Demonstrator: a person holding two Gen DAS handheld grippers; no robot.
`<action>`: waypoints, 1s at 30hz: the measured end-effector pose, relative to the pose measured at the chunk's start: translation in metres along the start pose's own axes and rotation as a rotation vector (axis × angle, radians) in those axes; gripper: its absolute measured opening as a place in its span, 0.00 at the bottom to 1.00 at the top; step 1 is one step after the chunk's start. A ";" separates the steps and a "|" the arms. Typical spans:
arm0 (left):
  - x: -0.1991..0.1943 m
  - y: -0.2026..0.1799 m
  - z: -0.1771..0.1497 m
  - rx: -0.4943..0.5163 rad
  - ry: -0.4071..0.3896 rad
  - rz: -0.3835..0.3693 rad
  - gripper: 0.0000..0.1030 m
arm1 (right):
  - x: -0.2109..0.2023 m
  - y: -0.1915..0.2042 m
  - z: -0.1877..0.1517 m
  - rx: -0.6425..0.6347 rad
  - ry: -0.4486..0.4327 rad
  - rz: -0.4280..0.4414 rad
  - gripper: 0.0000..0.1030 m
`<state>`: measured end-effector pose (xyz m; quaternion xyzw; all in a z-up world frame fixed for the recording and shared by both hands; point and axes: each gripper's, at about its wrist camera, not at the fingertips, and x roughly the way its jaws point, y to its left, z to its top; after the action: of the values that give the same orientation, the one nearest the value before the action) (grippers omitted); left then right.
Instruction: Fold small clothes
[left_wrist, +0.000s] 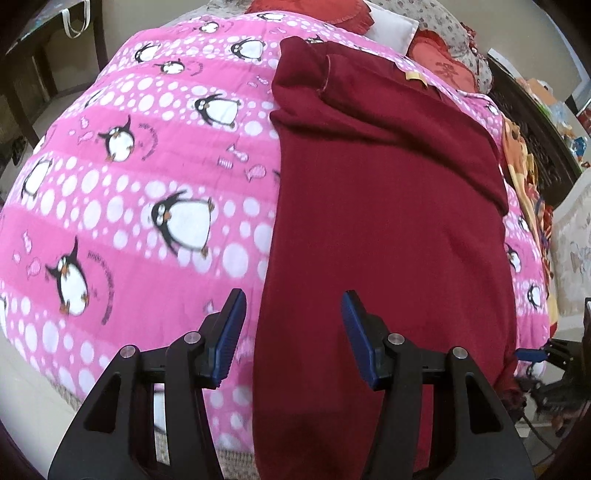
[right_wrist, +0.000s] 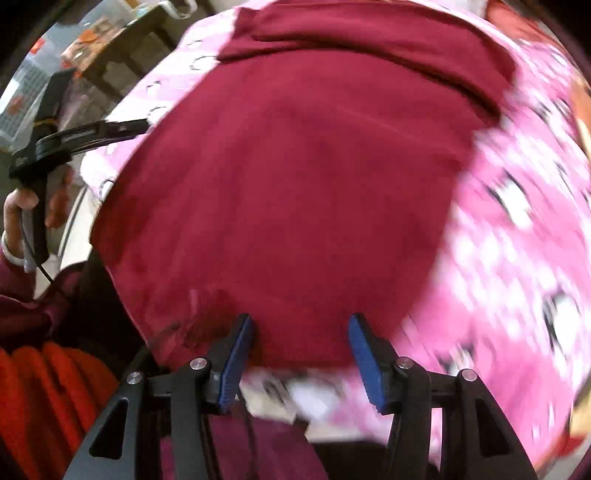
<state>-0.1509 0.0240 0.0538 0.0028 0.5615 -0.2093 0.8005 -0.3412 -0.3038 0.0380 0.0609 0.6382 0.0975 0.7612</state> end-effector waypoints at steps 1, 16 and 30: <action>-0.002 0.000 -0.004 0.001 0.005 -0.005 0.52 | -0.004 -0.010 -0.009 0.040 0.016 -0.026 0.51; -0.007 0.019 -0.053 -0.078 0.053 -0.022 0.52 | 0.001 -0.061 -0.048 0.414 -0.200 0.285 0.59; 0.008 0.013 -0.058 -0.058 0.077 0.000 0.56 | 0.015 -0.039 -0.039 0.399 -0.214 0.330 0.59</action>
<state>-0.1967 0.0471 0.0218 -0.0123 0.5976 -0.1926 0.7782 -0.3747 -0.3392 0.0079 0.3226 0.5424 0.0857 0.7709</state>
